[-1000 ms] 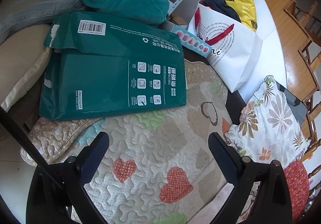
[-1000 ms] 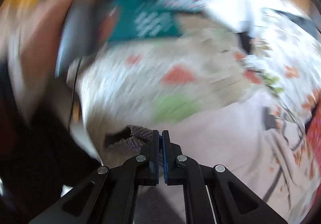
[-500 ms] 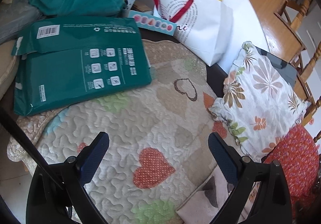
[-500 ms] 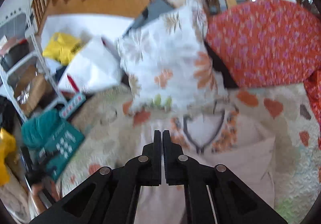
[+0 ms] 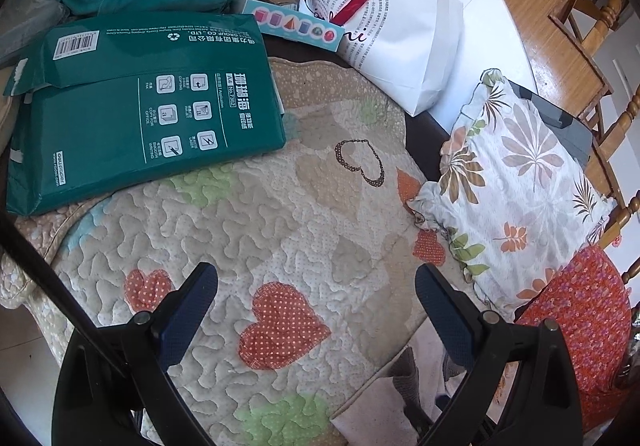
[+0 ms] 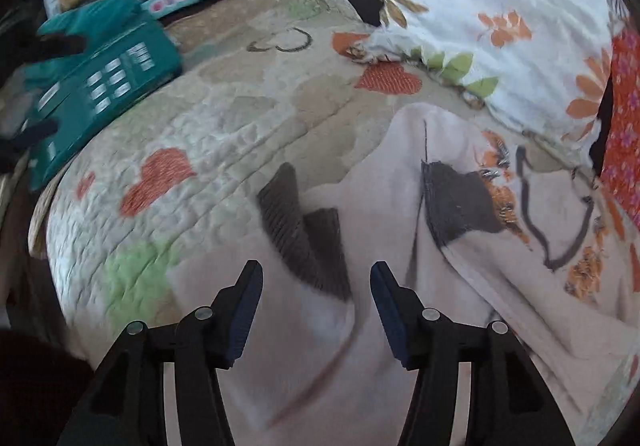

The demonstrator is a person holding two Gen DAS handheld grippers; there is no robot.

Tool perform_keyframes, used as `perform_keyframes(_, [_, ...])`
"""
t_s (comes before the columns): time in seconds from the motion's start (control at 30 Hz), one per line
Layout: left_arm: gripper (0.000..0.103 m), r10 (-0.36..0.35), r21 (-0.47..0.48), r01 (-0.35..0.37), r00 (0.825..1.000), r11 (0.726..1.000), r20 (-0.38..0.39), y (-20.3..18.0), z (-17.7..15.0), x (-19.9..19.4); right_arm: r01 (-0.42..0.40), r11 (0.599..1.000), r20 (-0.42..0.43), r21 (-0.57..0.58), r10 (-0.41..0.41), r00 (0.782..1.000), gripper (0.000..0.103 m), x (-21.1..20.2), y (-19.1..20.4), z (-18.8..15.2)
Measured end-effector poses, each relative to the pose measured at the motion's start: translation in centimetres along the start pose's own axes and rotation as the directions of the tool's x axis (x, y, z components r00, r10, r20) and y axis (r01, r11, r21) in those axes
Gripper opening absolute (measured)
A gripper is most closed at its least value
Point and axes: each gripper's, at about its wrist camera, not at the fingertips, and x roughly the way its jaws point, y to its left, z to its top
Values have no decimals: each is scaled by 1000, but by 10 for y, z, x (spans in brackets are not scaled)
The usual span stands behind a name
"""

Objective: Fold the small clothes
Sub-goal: 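Move the right tool to the other sleeve and grasp its grey cuff, then fold the second sleeve across the jacket body and release it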

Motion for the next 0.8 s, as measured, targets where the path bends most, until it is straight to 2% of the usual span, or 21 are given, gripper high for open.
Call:
perform_keyframes(0.03, [99, -2, 2, 2, 1000, 1000, -5, 0, 0, 1, -1, 999, -17, 38, 2, 1000, 61, 11, -6, 3])
perform_keyframes(0.07, [99, -4, 2, 4, 1000, 1000, -10, 1, 1, 2, -10, 997, -51, 79, 14, 999, 52, 26, -12, 8])
perform_keyframes(0.1, [99, -5, 1, 5, 1000, 1000, -12, 1, 1, 2, -15, 995, -67, 103, 22, 998, 22, 34, -16, 7])
perform_keyframes(0.13, [99, -6, 0, 6, 1000, 1000, -14, 2, 1, 2, -27, 991, -84, 132, 38, 996, 17, 40, -17, 8])
perform_keyframes(0.2, [99, -7, -4, 7, 1000, 1000, -15, 3, 1, 2, -50, 981, -43, 186, 59, 997, 13, 33, -18, 10])
perform_keyframes(0.3, [99, -6, -3, 6, 1000, 1000, -14, 3, 1, 1, -115, 962, 52, 247, 106, 993, 12, 2, -19, 18])
perform_keyframes(0.37, [99, -8, -1, 8, 1000, 1000, -17, 3, 0, 1, -164, 945, 134, 285, 130, 982, 12, -27, -25, 29])
perform_keyframes(0.47, [99, -11, 14, 11, 1000, 1000, -24, -3, -6, 2, -193, 920, 251, 341, 108, 962, 12, -77, -44, 39])
perform_keyframes(0.53, [99, -15, 31, 16, 999, 999, -29, -10, -11, 2, -176, 899, 312, 402, 46, 949, 12, -109, -71, 38])
perform_keyframes(0.6, [99, -20, 53, 22, 999, 998, -36, -19, -17, 3, -128, 875, 333, 466, -39, 942, 12, -132, -101, 27])
perform_keyframes(0.63, [99, -24, 65, 26, 999, 998, -41, -24, -20, 4, -98, 847, 329, 522, -94, 940, 12, -143, -126, 16])
perform_keyframes(0.7, [99, -27, 89, 32, 998, 996, -50, -34, -26, 5, -44, 802, 302, 596, -172, 938, 12, -153, -160, -3])
perform_keyframes(0.77, [99, -31, 120, 38, 998, 992, -59, -45, -32, 7, 54, 745, 241, 665, -283, 928, 12, -160, -199, -30])
perform_keyframes(0.8, [99, -31, 136, 39, 998, 990, -63, -51, -35, 9, 121, 719, 191, 685, -338, 922, 16, -158, -216, -44])
